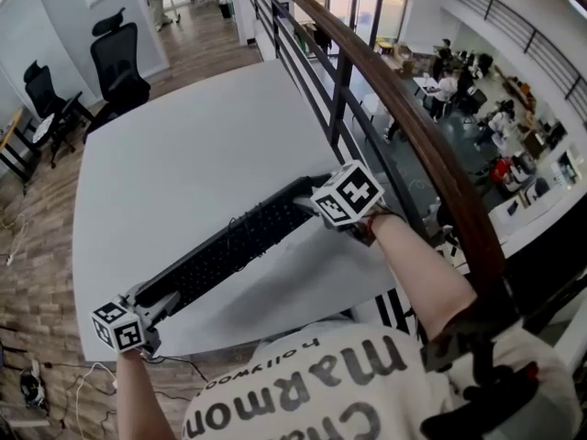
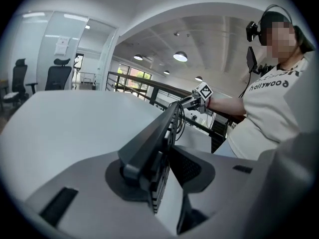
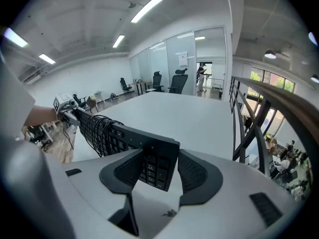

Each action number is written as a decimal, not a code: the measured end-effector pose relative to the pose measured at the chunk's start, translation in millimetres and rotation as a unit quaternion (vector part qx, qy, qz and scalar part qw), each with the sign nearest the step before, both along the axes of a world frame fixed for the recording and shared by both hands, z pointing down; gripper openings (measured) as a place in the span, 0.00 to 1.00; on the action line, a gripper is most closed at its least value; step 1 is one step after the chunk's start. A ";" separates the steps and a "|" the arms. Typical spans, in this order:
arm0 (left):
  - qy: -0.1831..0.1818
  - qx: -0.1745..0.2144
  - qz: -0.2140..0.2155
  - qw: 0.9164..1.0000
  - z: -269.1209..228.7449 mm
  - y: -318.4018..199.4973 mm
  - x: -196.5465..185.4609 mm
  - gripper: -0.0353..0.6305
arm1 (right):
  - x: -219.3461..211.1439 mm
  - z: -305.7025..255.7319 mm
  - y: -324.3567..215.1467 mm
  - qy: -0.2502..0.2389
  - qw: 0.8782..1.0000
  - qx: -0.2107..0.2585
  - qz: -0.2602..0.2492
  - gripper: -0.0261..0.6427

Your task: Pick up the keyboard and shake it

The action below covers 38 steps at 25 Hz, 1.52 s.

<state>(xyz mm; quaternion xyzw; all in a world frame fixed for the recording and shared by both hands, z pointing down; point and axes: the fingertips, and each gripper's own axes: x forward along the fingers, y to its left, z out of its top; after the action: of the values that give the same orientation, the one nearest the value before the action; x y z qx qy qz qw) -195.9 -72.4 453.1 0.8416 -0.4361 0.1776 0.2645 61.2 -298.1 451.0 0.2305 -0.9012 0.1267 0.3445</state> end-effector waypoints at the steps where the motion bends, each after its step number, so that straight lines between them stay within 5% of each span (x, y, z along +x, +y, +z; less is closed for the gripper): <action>1: -0.015 0.020 0.002 1.000 -11.8 -4.2 -1.5 0.24 | -0.9 -11.4 -3.2 -0.008 1.000 0.015 0.004 0.38; 4: -0.072 0.094 0.008 0.993 -57.0 -17.7 -6.6 0.24 | -4.8 -53.6 -13.3 -0.041 0.997 0.067 0.010 0.38; 7: -0.145 0.178 0.011 0.973 -112.0 -29.0 -11.8 0.24 | -10.0 -104.1 -22.2 -0.086 0.989 0.123 0.017 0.38; 11: -0.236 0.278 0.019 0.931 -184.3 -31.8 -15.5 0.24 | -14.9 -170.5 -26.0 -0.152 0.970 0.187 0.028 0.38; 19: -0.358 0.377 0.006 0.854 -276.3 -17.3 -21.5 0.23 | -25.3 -257.8 -19.6 -0.236 0.935 0.261 0.035 0.38; 23: -0.443 0.411 0.057 0.794 -296.5 -7.4 -11.6 0.22 | -23.3 -277.7 -15.4 -0.262 0.924 0.278 0.036 0.38; 24: -0.452 0.418 0.057 0.786 -302.1 -5.8 -7.9 0.22 | -20.9 -283.1 -15.1 -0.270 0.921 0.280 0.035 0.38; 33: -0.491 0.486 0.040 0.722 -331.4 2.9 13.8 0.21 | -0.3 -314.7 -6.8 -0.323 0.890 0.321 0.027 0.38; 38: -0.498 0.495 0.056 0.710 -332.5 2.9 16.8 0.20 | -2.9 -310.9 -9.5 -0.325 0.892 0.312 0.031 0.38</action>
<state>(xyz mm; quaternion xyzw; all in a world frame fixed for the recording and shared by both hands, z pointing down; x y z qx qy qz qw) -179.1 -69.6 120.6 0.6641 -0.4822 0.3439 -0.4564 58.3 -307.6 140.1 0.3001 -0.9484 -0.0823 -0.0614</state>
